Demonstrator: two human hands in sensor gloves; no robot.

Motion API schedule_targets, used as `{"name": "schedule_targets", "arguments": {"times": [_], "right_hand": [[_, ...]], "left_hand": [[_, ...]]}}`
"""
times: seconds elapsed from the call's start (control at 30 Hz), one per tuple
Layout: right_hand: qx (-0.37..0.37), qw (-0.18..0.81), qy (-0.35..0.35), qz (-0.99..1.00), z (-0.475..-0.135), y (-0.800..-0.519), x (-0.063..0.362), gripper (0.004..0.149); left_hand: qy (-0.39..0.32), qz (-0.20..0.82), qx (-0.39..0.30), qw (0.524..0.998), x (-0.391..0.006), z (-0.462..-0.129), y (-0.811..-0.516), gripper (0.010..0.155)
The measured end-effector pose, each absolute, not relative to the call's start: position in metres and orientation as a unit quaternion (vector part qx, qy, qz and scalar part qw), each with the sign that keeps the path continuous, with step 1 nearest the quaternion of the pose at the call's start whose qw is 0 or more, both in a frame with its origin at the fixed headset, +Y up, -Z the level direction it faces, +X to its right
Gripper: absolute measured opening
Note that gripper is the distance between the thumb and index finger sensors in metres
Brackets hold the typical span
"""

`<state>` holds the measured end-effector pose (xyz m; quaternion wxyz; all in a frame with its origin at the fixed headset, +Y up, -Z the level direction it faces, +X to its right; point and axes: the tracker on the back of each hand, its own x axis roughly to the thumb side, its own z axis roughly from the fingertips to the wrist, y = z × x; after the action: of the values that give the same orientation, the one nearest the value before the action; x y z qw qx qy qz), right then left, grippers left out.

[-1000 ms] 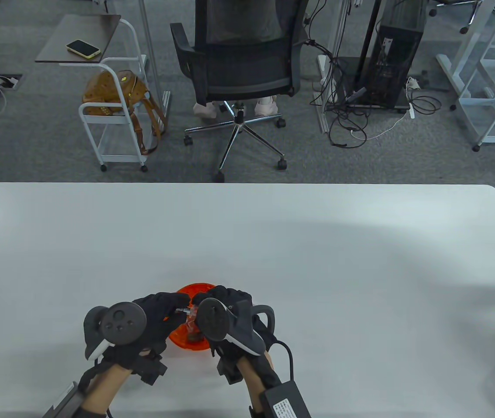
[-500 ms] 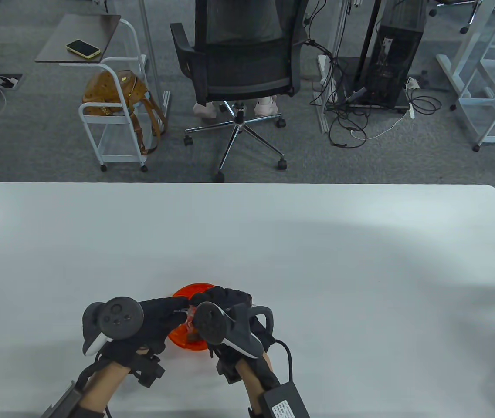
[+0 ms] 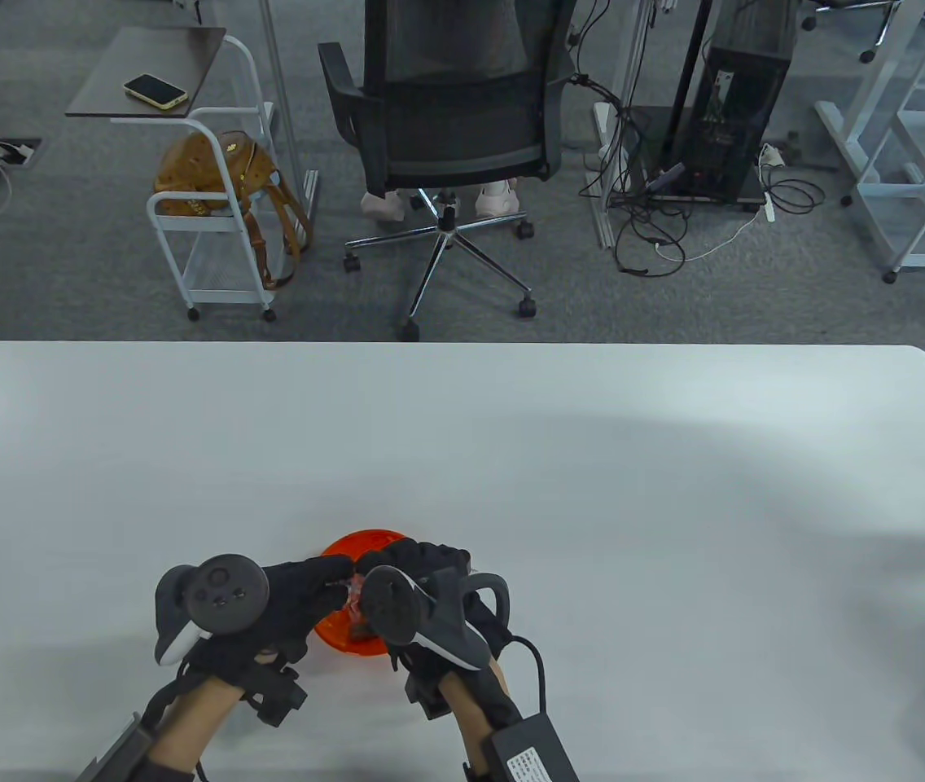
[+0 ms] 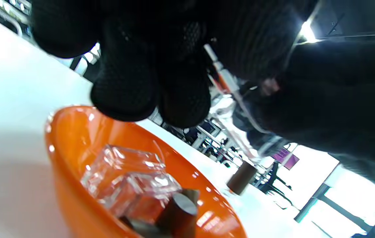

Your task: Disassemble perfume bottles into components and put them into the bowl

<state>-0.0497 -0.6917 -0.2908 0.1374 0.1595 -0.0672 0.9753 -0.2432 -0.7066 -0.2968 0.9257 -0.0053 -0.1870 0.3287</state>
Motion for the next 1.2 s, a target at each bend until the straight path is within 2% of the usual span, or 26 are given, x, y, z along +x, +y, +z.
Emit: {"name": "schedule_targets", "arguments": {"times": [0.1, 0.3, 0.4, 0.5, 0.63, 0.73, 0.87, 1.07, 1.2], "right_hand": [[0.158, 0.155, -0.071, 0.973, -0.2902, -0.6885, -0.0484, 0.054], [0.164, 0.141, -0.071, 0.974, -0.2890, -0.6902, -0.0515, 0.055], [0.165, 0.140, -0.069, 0.974, -0.2891, -0.6910, -0.0514, 0.054], [0.163, 0.142, -0.075, 0.973, -0.2890, -0.6879, -0.0503, 0.054], [0.164, 0.141, -0.073, 0.974, -0.2896, -0.6891, -0.0500, 0.055], [0.160, 0.141, -0.071, 0.974, -0.2909, -0.6909, -0.0485, 0.054], [0.164, 0.142, -0.074, 0.973, -0.2897, -0.6904, -0.0501, 0.054], [0.165, 0.137, -0.071, 0.974, -0.2899, -0.6909, -0.0507, 0.054], [0.162, 0.152, -0.072, 0.972, -0.2899, -0.6888, -0.0484, 0.054]], "left_hand": [[-0.186, 0.331, 0.015, 0.925, -0.2448, -0.2968, -0.7047, 0.049], [-0.174, 0.326, 0.022, 0.929, -0.2474, -0.2962, -0.7065, 0.052], [-0.181, 0.333, 0.004, 0.925, -0.2471, -0.2968, -0.7044, 0.055], [-0.184, 0.329, 0.017, 0.926, -0.2462, -0.2968, -0.7040, 0.049], [-0.176, 0.323, 0.028, 0.929, -0.2457, -0.2971, -0.7060, 0.051], [-0.192, 0.332, -0.004, 0.923, -0.2439, -0.2995, -0.7070, 0.056], [-0.190, 0.313, 0.007, 0.930, -0.2442, -0.2978, -0.7066, 0.050], [-0.194, 0.326, 0.001, 0.925, -0.2455, -0.2980, -0.7069, 0.057], [-0.206, 0.335, 0.000, 0.919, -0.2451, -0.2990, -0.7061, 0.050]]}}
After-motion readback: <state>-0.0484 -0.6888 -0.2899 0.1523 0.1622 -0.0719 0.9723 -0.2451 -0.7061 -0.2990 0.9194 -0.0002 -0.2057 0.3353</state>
